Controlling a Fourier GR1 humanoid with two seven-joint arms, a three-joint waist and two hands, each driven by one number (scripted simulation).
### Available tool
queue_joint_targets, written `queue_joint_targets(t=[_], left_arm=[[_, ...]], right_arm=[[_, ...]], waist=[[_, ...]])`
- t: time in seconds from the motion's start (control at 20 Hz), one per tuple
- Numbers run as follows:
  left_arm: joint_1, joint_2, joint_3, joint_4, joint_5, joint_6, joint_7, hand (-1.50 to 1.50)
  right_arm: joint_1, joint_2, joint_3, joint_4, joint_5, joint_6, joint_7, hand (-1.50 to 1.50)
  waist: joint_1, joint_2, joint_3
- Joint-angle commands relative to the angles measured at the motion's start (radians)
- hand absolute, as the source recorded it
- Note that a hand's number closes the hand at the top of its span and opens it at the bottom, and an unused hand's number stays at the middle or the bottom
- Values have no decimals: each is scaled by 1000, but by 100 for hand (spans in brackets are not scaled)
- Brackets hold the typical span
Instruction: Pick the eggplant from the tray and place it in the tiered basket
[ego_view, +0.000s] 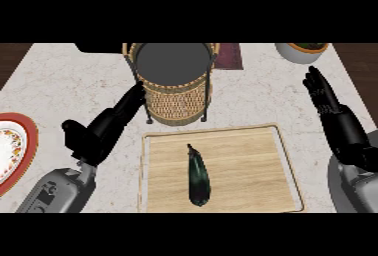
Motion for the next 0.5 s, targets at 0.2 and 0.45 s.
queue_joint_targets(t=[0.2,0.45], left_arm=[[32,4,91,-23,-141,173,-99,0],[66,-30,78,-18,-163,223,-102,0]], right_arm=[[-108,191,-47,72,-331,171,113,150],[-55,363,-38,169,-502,126,269,-150]], waist=[[47,21,33],[58,30,36]])
